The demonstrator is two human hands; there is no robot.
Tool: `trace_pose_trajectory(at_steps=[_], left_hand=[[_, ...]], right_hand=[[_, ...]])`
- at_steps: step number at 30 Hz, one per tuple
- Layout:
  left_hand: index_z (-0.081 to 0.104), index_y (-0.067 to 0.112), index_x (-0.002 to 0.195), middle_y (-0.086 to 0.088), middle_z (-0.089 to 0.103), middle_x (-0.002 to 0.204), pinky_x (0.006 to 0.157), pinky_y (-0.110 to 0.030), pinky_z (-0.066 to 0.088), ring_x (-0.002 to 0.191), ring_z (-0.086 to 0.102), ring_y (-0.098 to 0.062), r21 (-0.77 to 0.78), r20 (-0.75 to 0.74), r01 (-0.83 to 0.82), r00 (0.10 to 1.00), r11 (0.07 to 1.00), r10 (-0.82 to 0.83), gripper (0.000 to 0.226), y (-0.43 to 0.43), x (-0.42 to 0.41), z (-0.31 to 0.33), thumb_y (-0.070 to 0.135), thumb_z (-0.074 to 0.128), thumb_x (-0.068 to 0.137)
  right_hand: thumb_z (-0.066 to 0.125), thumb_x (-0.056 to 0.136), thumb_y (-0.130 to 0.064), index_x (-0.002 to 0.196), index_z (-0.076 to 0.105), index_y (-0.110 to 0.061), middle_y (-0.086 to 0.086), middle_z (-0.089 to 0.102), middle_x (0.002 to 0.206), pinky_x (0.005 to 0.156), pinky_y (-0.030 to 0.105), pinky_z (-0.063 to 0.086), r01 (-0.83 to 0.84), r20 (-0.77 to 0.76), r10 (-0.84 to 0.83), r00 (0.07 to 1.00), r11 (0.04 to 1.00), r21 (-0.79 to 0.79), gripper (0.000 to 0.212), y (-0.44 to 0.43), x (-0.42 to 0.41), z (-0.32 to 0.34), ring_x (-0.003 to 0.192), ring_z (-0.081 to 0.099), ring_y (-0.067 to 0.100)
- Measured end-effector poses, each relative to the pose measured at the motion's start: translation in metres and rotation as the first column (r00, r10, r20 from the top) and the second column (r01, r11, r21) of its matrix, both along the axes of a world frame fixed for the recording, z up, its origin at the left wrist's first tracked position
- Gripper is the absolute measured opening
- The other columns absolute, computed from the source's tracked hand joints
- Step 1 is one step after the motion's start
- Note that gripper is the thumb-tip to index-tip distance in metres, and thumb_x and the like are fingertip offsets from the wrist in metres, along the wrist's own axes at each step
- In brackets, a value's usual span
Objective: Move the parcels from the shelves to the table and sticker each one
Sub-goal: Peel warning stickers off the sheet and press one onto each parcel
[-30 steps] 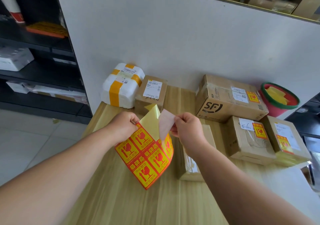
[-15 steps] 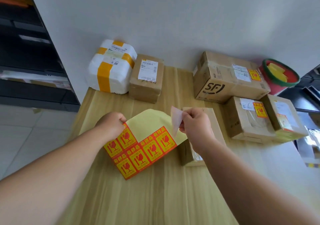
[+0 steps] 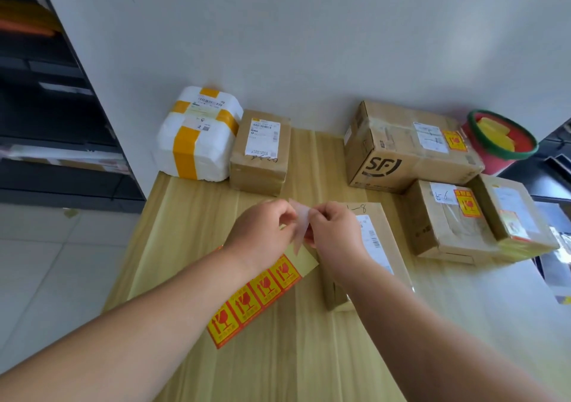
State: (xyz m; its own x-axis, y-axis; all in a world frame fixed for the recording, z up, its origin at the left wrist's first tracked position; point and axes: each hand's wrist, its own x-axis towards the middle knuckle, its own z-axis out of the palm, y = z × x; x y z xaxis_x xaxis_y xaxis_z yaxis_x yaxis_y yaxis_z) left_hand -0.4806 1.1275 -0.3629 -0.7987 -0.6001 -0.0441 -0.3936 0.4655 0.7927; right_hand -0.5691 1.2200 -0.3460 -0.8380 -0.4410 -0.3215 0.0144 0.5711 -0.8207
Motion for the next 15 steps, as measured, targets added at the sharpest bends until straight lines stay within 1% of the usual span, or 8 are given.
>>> trace_pose_trajectory(at_steps=[2, 5, 7, 9, 11, 13, 15], left_hand=[[0.069, 0.019, 0.097, 0.004, 0.068, 0.099, 0.084, -0.032, 0.049, 0.095, 0.062, -0.013, 0.034, -0.015, -0.018, 1.0, 0.999, 0.019, 0.015, 0.006, -0.004, 0.001, 0.027, 0.066, 0.086], [0.069, 0.021, 0.092, 0.007, 0.068, 0.093, 0.08, -0.03, 0.05, 0.09, 0.062, -0.009, 0.061, -0.019, -0.04, 0.999, 0.997, 0.042, 0.017, 0.014, -0.007, 0.003, 0.037, 0.068, 0.085], [0.068, 0.024, 0.088, 0.009, 0.068, 0.09, 0.078, -0.028, 0.05, 0.088, 0.061, -0.006, 0.081, -0.022, -0.052, 0.998, 0.995, 0.054, 0.017, 0.02, -0.01, 0.006, 0.04, 0.072, 0.081], [0.065, 0.026, 0.082, 0.01, 0.068, 0.083, 0.075, -0.029, 0.051, 0.082, 0.062, -0.005, 0.098, -0.029, -0.077, 0.996, 0.992, 0.08, 0.015, 0.025, -0.014, 0.008, 0.037, 0.075, 0.078], [0.064, 0.024, 0.079, 0.008, 0.07, 0.078, 0.074, -0.033, 0.053, 0.078, 0.065, -0.007, 0.116, -0.038, -0.106, 0.993, 0.988, 0.111, 0.013, 0.032, -0.018, 0.009, 0.034, 0.072, 0.081], [0.065, 0.022, 0.08, 0.006, 0.071, 0.077, 0.075, -0.035, 0.054, 0.077, 0.067, -0.011, 0.14, -0.046, -0.125, 0.99, 0.982, 0.133, 0.011, 0.04, -0.021, 0.011, 0.031, 0.07, 0.083], [0.066, 0.02, 0.082, 0.005, 0.071, 0.078, 0.074, -0.034, 0.053, 0.078, 0.067, -0.013, 0.142, -0.042, -0.145, 0.987, 0.979, 0.152, 0.008, 0.049, -0.026, 0.014, 0.027, 0.069, 0.083]], right_hand=[[0.049, 0.089, -0.015, 0.075, 0.063, -0.017, 0.004, 0.066, 0.061, 0.074, 0.052, 0.056, -0.012, -0.004, 0.012, 1.0, 1.0, -0.018, 0.02, 0.002, 0.001, 0.003, 0.066, 0.065, 0.028], [0.054, 0.09, -0.019, 0.075, 0.063, -0.016, 0.012, 0.069, 0.069, 0.075, 0.053, 0.056, -0.021, 0.027, 0.022, 0.999, 0.998, -0.062, 0.018, 0.008, -0.001, 0.007, 0.071, 0.068, 0.033], [0.059, 0.091, -0.025, 0.074, 0.064, -0.016, 0.015, 0.07, 0.073, 0.077, 0.054, 0.055, -0.038, 0.064, 0.045, 0.997, 0.994, -0.104, 0.02, 0.014, -0.003, 0.009, 0.073, 0.068, 0.036], [0.06, 0.09, -0.028, 0.074, 0.066, -0.016, 0.012, 0.069, 0.073, 0.08, 0.054, 0.055, -0.063, 0.102, 0.077, 0.992, 0.989, -0.136, 0.021, 0.022, -0.006, 0.01, 0.069, 0.066, 0.03], [0.058, 0.091, -0.028, 0.076, 0.068, -0.015, 0.01, 0.068, 0.073, 0.082, 0.054, 0.054, -0.082, 0.144, 0.108, 0.984, 0.981, -0.174, 0.022, 0.031, -0.008, 0.012, 0.07, 0.063, 0.024], [0.052, 0.094, -0.023, 0.08, 0.068, -0.012, 0.011, 0.068, 0.076, 0.083, 0.05, 0.055, -0.076, 0.188, 0.12, 0.975, 0.971, -0.226, 0.024, 0.038, -0.011, 0.013, 0.074, 0.063, 0.023], [0.048, 0.098, -0.02, 0.087, 0.067, -0.01, 0.011, 0.067, 0.081, 0.078, 0.04, 0.056, -0.057, 0.241, 0.125, 0.962, 0.961, -0.272, 0.024, 0.048, -0.016, 0.017, 0.076, 0.064, 0.023]])
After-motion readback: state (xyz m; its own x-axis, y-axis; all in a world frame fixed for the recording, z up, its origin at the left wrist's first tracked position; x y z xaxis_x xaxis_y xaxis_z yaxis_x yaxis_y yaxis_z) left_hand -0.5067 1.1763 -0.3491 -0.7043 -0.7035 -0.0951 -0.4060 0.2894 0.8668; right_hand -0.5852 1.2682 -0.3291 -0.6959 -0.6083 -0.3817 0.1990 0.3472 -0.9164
